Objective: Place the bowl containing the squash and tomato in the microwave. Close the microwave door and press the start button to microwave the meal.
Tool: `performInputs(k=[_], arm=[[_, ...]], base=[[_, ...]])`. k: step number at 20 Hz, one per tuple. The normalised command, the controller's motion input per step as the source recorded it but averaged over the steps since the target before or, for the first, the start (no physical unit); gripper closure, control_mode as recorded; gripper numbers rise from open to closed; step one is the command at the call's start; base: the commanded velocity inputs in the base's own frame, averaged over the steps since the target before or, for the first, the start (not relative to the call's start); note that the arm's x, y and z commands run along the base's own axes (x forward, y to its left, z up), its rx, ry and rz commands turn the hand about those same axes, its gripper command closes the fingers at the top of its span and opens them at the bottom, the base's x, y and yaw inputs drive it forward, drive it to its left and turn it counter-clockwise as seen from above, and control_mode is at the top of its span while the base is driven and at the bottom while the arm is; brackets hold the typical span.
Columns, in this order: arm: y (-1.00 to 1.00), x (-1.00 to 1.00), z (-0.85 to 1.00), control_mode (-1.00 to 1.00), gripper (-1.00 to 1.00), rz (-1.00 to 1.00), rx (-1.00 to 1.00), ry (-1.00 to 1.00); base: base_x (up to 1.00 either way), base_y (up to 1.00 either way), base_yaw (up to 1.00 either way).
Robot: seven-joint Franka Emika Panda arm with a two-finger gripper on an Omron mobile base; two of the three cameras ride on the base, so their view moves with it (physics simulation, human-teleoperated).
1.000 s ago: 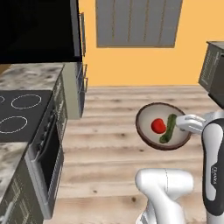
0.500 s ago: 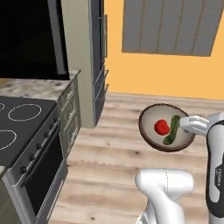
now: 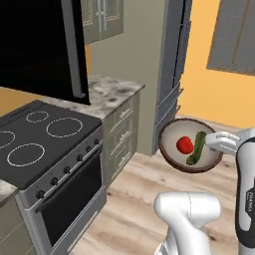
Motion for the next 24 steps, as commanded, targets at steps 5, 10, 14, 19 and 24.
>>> performInputs(k=[5,10,14,19,24], arm=[[0.0,0.0,0.0,1.0,1.0,0.0,0.0,0.0],[0.0,0.0,0.0,1.0,1.0,0.0,0.0,0.0],[0.0,0.0,0.0,1.0,1.0,0.0,0.0,0.0],[0.0,0.0,0.0,1.0,1.0,0.0,0.0,0.0],[0.0,0.0,0.0,1.0,1.0,0.0,0.0,0.0]], base=[[0.5,-0.25,0.72],[0.57,-0.26,0.7],[0.6,-0.34,0.67],[0.63,-0.44,0.62],[0.55,-0.65,0.52]])
